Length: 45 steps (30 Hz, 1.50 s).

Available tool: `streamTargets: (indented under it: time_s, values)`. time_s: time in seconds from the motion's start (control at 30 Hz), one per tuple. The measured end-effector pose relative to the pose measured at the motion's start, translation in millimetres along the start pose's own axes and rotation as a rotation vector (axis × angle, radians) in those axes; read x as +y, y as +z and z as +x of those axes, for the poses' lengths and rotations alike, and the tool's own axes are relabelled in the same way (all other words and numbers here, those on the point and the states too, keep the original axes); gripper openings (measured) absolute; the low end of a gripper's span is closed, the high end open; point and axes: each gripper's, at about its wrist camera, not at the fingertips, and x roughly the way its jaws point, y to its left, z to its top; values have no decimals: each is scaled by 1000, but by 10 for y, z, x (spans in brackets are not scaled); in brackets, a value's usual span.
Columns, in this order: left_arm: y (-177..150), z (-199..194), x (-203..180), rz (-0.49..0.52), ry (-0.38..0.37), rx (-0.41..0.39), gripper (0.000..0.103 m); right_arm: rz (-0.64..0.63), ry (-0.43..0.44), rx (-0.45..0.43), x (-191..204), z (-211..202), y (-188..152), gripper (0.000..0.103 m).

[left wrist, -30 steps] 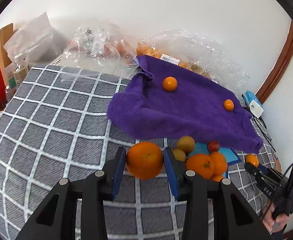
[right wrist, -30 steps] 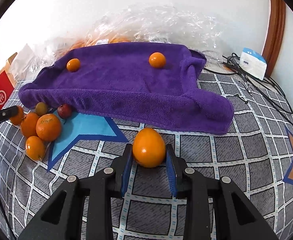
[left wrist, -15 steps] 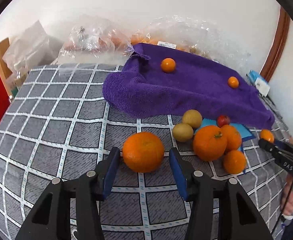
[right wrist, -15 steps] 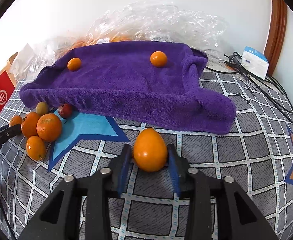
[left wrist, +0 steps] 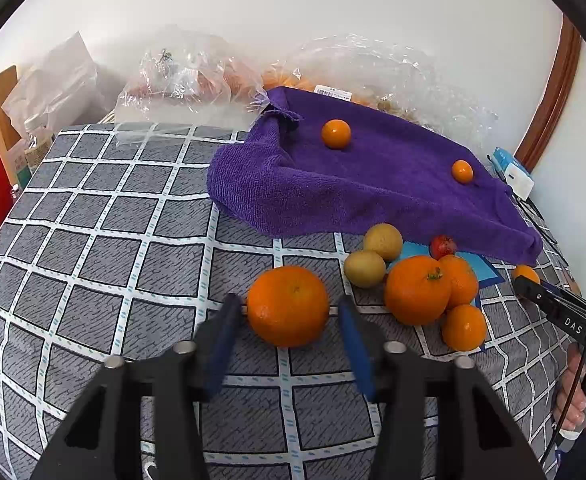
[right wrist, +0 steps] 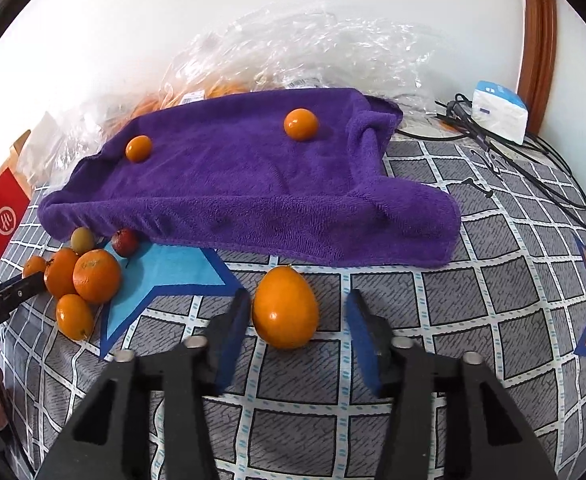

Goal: Organize fruits
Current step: 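Grasp a large orange with the left gripper while the right gripper holds its orange, then carry both held oranges over the purple towel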

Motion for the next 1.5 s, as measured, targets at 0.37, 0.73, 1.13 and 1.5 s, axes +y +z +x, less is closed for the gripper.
streamTargets:
  time_s: [0.37,0.73,1.13,1.5]
  values:
    - [-56,-174,80,-51,-62,-85,37,-23,17,-44,34,-96,-14,32]
    - [-7,-345,73,-43,-54,-160,37,26,-3,-120,-45,-289,58,32]
    - [697,-915,104,-52,-43,-297,37,8,-37,-309,-71,-968,777,32]
    - [1382,-577,-300,-12,-26,-336,37,82,-22,-283,-153,-396,1363,32]
